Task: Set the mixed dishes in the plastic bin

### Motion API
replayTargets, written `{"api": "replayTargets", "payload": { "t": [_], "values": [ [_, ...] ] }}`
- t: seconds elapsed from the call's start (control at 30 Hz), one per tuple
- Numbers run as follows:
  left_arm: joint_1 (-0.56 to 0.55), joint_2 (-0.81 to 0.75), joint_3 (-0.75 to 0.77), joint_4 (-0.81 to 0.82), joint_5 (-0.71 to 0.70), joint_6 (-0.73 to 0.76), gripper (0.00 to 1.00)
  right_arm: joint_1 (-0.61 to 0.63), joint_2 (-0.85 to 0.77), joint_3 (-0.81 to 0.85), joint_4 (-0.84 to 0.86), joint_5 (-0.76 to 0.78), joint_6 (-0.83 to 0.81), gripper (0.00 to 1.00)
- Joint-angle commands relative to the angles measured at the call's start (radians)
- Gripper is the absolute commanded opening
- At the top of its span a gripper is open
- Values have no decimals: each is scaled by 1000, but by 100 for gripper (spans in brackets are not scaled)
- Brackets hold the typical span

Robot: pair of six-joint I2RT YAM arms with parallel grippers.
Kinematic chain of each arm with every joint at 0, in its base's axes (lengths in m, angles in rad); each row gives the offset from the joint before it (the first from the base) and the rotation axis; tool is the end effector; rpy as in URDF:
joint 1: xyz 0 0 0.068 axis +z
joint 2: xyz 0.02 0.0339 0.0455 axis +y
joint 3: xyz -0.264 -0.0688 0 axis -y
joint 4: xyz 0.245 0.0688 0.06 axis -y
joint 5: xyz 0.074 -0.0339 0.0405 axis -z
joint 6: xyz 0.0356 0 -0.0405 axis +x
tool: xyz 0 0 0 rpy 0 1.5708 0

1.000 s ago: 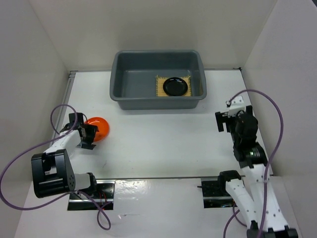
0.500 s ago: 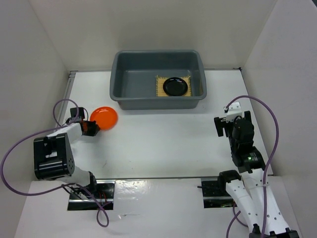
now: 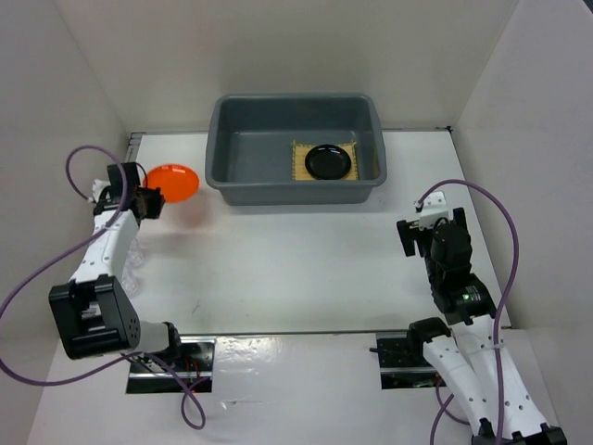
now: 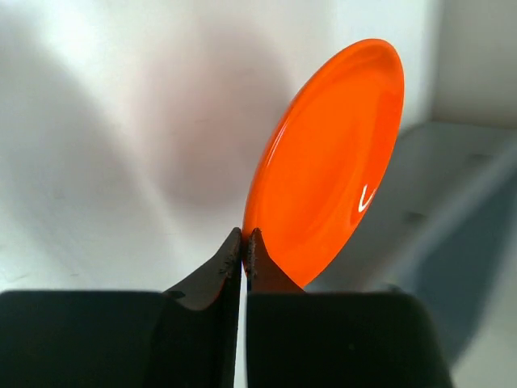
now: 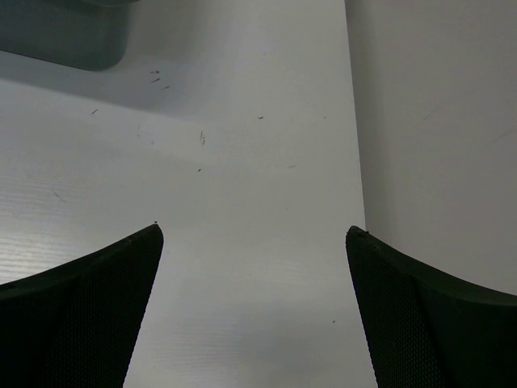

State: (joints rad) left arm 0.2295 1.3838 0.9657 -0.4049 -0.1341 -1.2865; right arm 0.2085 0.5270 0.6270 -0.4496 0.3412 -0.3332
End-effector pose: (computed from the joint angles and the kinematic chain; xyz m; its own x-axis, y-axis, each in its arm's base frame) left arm 0.2847 0.0714 0.2481 0.1011 -0.9532 -0.2848 -0.7734 0.1048 -0.6252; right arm 0.1303 0.0154 0.2936 -0.3535 -0.3898 -0.8503 -0.0033 0.9095 -0.4156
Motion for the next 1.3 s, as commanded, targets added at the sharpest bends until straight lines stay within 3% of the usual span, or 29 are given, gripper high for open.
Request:
{"api": "replayTargets", "payload": {
  "t": [0.0, 0.13, 0.27, 0.5, 0.6, 0.63, 0.67, 0.73, 0.77, 0.8, 0.87, 0.9, 0.97, 1.03, 1.27],
  "values": [
    [1, -80, 131, -12, -21, 6, 0, 23, 1, -9, 45, 36, 16, 98],
    [1, -89, 284, -2, 21, -5, 0, 34, 1, -9, 45, 36, 16, 98],
    [-42, -56, 381, 147, 131, -5, 0, 43, 1, -9, 45, 45, 16, 98],
    [-269, 355, 793, 206, 338, 189, 0, 130, 1, -18, 64, 81, 16, 98],
    [-383, 577, 1116, 74, 384, 283, 0, 140, 1, -18, 65, 81, 16, 98],
    [-406, 648, 1228, -46, 395, 302, 0, 140, -8, -18, 65, 81, 16, 98],
    [-451, 810, 1489, -108, 395, 340, 0, 150, -9, -18, 65, 90, 16, 98],
    [-484, 1020, 1841, -328, 459, 351, 0, 161, -9, -27, 65, 90, 16, 98],
    [-496, 1217, 2050, -388, 479, 337, 0, 173, -9, -27, 65, 90, 16, 98],
    [-496, 1206, 2024, -332, 611, 281, 0, 173, -9, -27, 65, 90, 16, 98],
    [-513, 1274, 2019, -313, 567, 276, 0, 187, -9, -27, 65, 90, 16, 98],
    [-541, 1325, 2173, -380, 504, 295, 0, 196, -9, -27, 65, 90, 16, 98],
    [-550, 1353, 2086, -333, 550, 279, 0, 196, -9, -27, 65, 90, 16, 98],
    [-562, 1417, 2174, -331, 550, 268, 0, 196, -9, -27, 74, 90, 16, 98],
    [-572, 1537, 2164, -291, 577, 202, 0, 196, -9, -27, 74, 90, 16, 98]
  ]
}}
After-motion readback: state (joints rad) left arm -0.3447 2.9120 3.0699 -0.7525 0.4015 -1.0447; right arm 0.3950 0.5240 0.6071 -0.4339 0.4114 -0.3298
